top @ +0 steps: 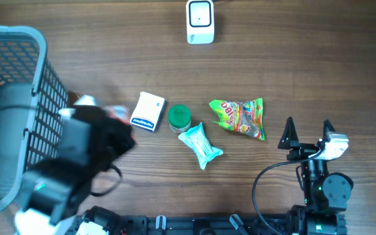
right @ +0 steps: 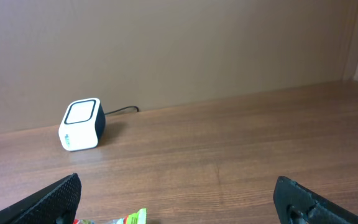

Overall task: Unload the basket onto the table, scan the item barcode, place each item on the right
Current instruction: 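Grasp the pink Kleenex tissue pack and lift it with the left gripper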

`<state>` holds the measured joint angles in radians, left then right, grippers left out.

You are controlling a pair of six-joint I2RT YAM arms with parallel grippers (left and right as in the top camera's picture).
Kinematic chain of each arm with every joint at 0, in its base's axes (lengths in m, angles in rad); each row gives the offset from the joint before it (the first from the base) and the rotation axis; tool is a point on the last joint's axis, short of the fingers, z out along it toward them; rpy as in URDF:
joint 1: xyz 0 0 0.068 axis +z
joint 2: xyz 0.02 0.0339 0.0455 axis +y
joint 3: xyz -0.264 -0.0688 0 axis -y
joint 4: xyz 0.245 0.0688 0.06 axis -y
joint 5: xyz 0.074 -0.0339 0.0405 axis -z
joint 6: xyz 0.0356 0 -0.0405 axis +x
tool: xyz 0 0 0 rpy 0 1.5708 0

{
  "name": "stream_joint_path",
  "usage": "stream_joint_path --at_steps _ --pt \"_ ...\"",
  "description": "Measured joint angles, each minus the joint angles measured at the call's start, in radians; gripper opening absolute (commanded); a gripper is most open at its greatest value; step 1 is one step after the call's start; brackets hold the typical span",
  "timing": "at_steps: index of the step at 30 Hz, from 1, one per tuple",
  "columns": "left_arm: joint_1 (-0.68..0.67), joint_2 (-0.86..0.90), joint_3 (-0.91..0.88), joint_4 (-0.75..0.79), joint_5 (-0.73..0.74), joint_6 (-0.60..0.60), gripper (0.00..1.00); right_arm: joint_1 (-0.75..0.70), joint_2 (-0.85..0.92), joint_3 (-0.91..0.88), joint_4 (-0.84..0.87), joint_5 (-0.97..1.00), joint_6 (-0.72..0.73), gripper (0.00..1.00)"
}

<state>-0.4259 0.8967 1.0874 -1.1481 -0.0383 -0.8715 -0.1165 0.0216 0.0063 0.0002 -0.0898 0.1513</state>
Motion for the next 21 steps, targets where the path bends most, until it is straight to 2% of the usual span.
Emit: stream_joint_path --at_steps 2,3,5,6,8,9,11,12,13,14,17,21 --pt "-0.162 0.082 -0.143 0.032 -0.101 -0.099 0.08 0.000 0.000 0.000 0.000 0.000 0.000 1.00" --pt "-0.212 0.131 -0.208 0.105 -0.130 -0.154 0.07 0.000 0.000 0.000 0.000 0.000 0.000 1.00" --pt "-0.269 0.224 -0.278 0.197 -0.148 -0.228 0.06 0.000 0.000 0.000 0.000 0.000 0.000 1.00" --pt "-0.320 0.377 -0.336 0.286 -0.156 -0.298 0.06 0.000 0.000 0.000 0.000 0.000 0.000 1.00" --pt "-0.339 0.474 -0.363 0.345 -0.159 -0.339 0.06 0.000 0.001 0.000 0.001 0.000 0.000 1.00" --pt "-0.346 0.545 -0.360 0.430 -0.159 -0.351 0.06 0.000 0.001 0.000 0.000 0.000 0.000 1.00" --pt "-0.356 0.669 -0.351 0.507 -0.155 -0.374 0.20 0.000 0.001 0.000 0.000 0.000 0.000 1.00" --pt "-0.357 0.674 -0.348 0.514 -0.154 -0.380 0.26 0.000 0.001 0.000 0.000 0.000 0.000 1.00" --pt "-0.357 0.674 -0.348 0.518 -0.153 -0.387 0.39 0.000 0.001 0.000 0.000 0.000 0.000 1.00" --pt "-0.357 0.674 -0.346 0.528 -0.147 -0.391 0.64 0.000 0.001 0.000 0.000 0.000 0.000 1.00" --pt "-0.357 0.627 -0.351 0.508 -0.128 -0.392 0.98 0.000 0.001 0.000 0.000 0.000 0.000 1.00" --pt "-0.357 0.454 -0.349 0.425 -0.159 -0.391 1.00 0.000 0.001 0.000 0.000 0.000 0.000 1.00"
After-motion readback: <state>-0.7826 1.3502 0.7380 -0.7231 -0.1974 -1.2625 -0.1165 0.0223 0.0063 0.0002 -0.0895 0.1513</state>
